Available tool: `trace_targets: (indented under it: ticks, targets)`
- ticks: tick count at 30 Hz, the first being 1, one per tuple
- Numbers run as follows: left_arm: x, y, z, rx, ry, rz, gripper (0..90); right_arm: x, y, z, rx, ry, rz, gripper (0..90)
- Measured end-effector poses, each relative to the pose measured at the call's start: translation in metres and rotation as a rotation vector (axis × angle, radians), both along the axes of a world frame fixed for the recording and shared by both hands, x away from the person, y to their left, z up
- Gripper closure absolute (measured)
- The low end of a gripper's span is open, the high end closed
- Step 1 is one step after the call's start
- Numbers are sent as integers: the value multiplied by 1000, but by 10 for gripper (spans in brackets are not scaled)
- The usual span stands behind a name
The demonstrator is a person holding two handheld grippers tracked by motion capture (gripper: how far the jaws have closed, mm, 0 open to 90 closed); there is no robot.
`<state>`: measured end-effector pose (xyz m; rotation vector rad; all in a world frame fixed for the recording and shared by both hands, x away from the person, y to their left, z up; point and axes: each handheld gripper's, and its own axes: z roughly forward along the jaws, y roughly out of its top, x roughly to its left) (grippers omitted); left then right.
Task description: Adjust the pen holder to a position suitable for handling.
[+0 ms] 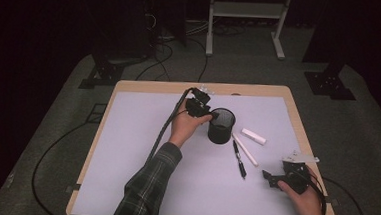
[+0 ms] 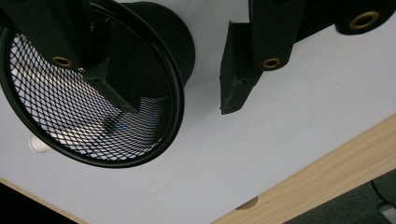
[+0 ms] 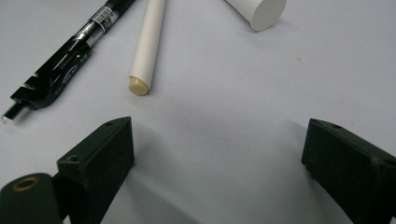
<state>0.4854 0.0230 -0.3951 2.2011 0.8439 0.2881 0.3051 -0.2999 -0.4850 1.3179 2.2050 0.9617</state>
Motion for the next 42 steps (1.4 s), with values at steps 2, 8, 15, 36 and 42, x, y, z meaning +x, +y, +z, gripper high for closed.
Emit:
trace_targets:
  ticks: [2, 8, 15, 36, 42]
  targets:
    - [1, -1, -1, 7, 3, -4, 515, 0, 0, 0, 0, 0, 0, 83]
    - [1, -10, -3, 43, 5, -16, 565, 0, 0, 0, 0, 0, 0, 83]
    - [3, -14, -6, 68, 21, -19, 631, 0, 0, 0, 2, -1, -1, 84]
    - [5, -16, -3, 60, 59, -27, 812, 0, 0, 0, 1, 0, 0, 83]
    - [4, -9, 5, 65, 44, -36, 826, 0, 0, 0, 3, 2, -1, 83]
